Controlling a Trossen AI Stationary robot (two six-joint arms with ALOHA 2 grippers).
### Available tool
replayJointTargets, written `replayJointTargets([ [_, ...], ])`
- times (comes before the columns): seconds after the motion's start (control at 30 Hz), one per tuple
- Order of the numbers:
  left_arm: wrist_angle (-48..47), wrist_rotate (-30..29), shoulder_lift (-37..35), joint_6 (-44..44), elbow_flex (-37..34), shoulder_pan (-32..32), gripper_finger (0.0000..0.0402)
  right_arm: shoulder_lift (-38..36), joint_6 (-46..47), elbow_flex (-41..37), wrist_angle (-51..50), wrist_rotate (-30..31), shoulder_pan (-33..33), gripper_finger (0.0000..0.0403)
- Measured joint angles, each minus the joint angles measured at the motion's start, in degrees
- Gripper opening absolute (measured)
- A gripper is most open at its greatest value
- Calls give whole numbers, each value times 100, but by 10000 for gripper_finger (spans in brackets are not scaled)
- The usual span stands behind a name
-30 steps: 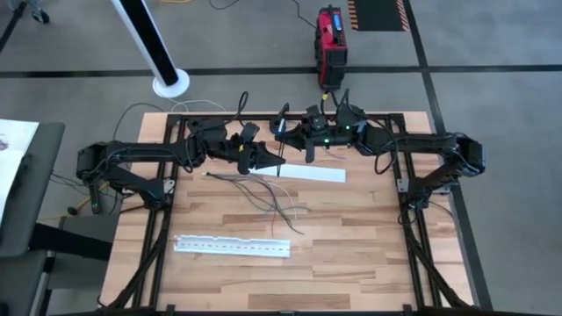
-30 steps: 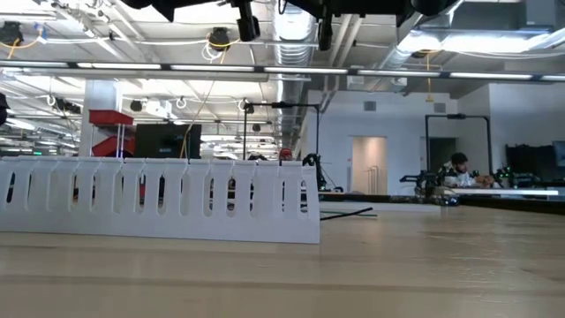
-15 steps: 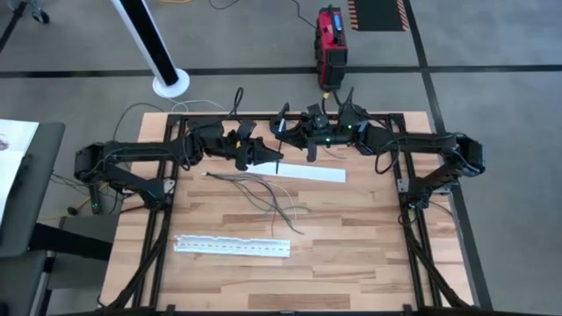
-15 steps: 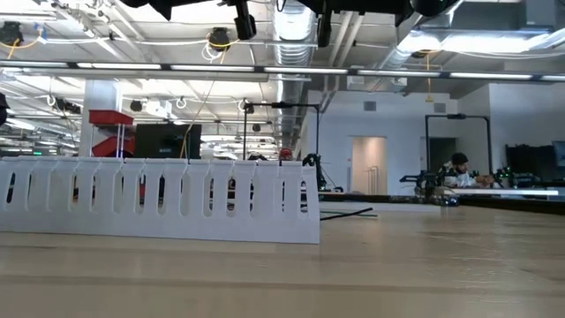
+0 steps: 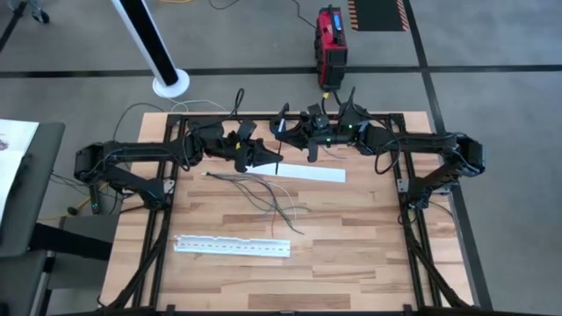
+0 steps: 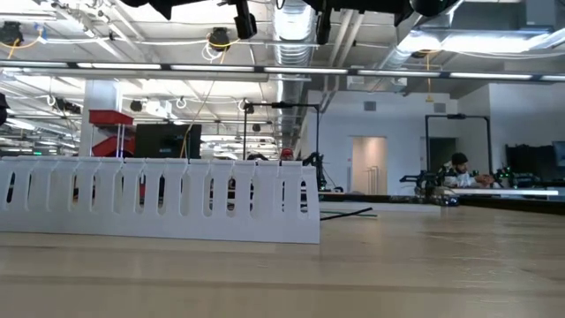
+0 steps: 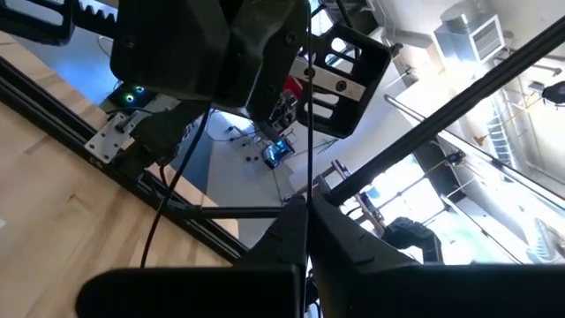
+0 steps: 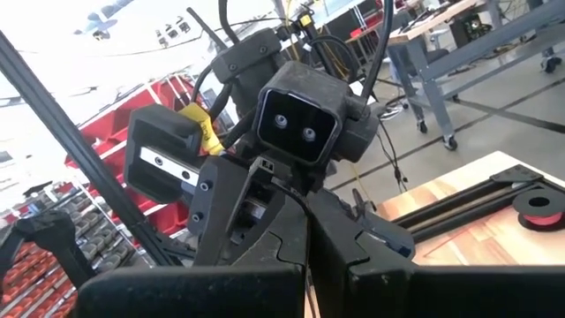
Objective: Ziptie cables
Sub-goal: Insert the black zip tie into the locking head
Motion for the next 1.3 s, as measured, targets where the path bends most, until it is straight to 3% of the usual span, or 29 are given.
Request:
replayJointTargets([
  [1.03,194,114,313,-93,37,-111,0,0,7,0,-36,-53,-31,0],
  [1.3,196,-54,28,28,42,-114,0,0,7,0,-30,-87,-31,0],
])
